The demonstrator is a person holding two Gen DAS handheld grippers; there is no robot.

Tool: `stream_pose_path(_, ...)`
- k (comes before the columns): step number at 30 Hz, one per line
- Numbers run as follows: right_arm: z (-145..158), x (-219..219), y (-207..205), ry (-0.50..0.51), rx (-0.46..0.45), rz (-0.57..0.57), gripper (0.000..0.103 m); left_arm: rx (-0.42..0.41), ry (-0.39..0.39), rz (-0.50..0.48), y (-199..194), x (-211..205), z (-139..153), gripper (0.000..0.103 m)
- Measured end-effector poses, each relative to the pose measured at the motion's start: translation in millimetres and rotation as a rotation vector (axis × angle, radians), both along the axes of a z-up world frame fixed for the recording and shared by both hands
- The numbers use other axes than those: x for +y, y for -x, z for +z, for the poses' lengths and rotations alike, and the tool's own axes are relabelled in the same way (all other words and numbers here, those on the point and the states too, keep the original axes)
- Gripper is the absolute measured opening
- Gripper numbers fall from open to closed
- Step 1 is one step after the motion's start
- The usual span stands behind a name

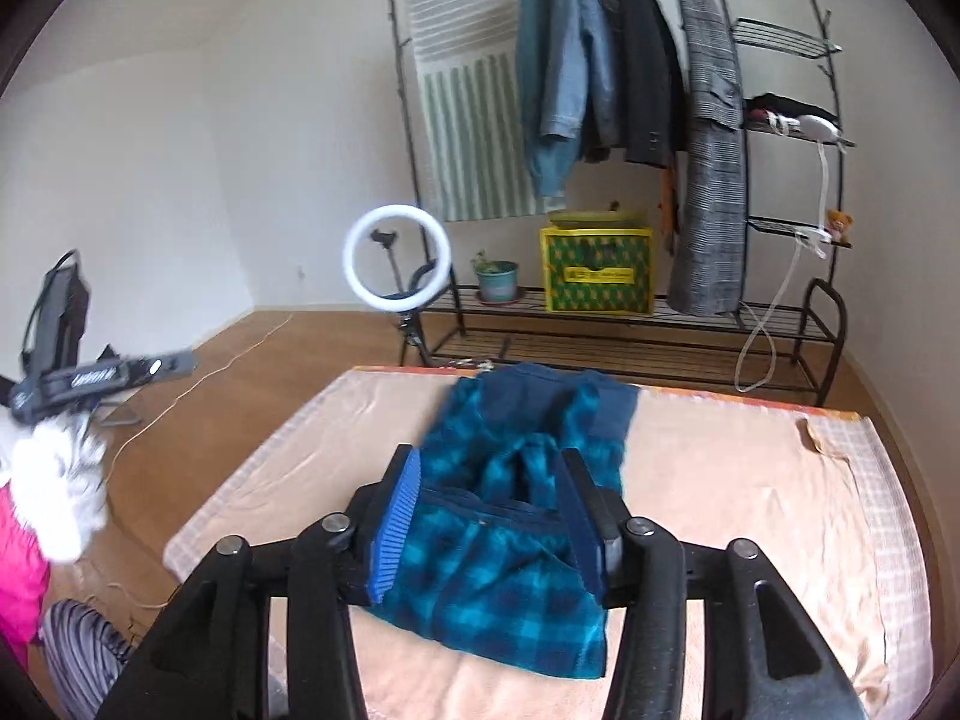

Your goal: Fold large clothes

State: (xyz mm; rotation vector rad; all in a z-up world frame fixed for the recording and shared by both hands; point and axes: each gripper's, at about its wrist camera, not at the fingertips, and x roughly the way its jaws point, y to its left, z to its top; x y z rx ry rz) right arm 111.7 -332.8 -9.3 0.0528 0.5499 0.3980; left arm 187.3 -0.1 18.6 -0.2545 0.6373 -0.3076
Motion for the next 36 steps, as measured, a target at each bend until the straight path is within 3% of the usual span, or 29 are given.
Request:
stream_pose_path(4, 0.9, 6.2, -18.5, -0.018, 0.030, 0.033, 0.059, 0.026, -0.007, -0.008, -57.4, 5.6, 1.8, 0.025)
stream_pose_path(7, -11.7, 16.3, -56.4, -0.020, 0.065, 0.078, 0.066, 0.074, 0.003, -0.049, -118.8, 1.5, -9.4, 0.041)
stream_pose_path(8, -18.2, 21.7, -75.1, -0.008, 0.085, 0.096, 0.068, 0.088, 0.004, -0.054, -138.6, -1.7, -15.2, 0.041)
stream_pose_path(15, -89.9, 61.8, -208.1, 0.089, 0.225, 0.223, 0.068, 0.286, -0.037, -0.134, -288.0, -44.7, -106.1, 0.041)
stream_pose_path(18, -137.2, 83.4, -266.7, 0.104, 0.315, 0.277, 0.067, 0.377, -0.103, -0.173, -338.8, -65.2, -159.1, 0.041)
stream_pose_path(23, -213.8, 105.9, -331.9, 0.120, 0.467, 0.320, 0.064, 0.521, -0.108, -0.190, -393.2, -83.9, -225.6, 0.041)
stream_pose_path(26, -238.7, 112.1, -349.1, 0.050, 0.539, 0.361, 0.063, 0.558, -0.187, -0.208, -410.3, -101.7, -252.6, 0.041)
stream_pose_path(28, -248.7, 116.6, -352.1, 0.042, 0.558, 0.390, 0.057, 0.572, -0.242, -0.215, -416.8, -111.8, -267.3, 0.041)
stream_pose_path(30, -255.9, 121.2, -351.6, 0.062, 0.570, 0.405, 0.029, 0.566, -0.284, -0.203, -419.9, -117.1, -277.0, 0.039)
stream_pose_path(31, -257.5, 122.1, -349.6, 0.076, 0.566, 0.402, 0.022, 0.544, -0.295, -0.203, -419.3, -119.0, -280.3, 0.025)
stream_pose_path(32, -258.2, 121.7, -347.4, 0.083, 0.554, 0.397, 0.007, 0.525, -0.304, -0.204, -418.9, -120.9, -281.4, 0.005)
stream_pose_path(34, -251.2, 116.8, -339.8, 0.079, 0.501, 0.381, 0.003, 0.475, -0.301, -0.190, -414.8, -120.4, -276.0, 0.004)
stream_pose_path(36, -235.9, 108.0, -328.7, 0.064, 0.445, 0.351, 0.002, 0.429, -0.236, -0.185, -410.3, -117.0, -259.7, 0.004)
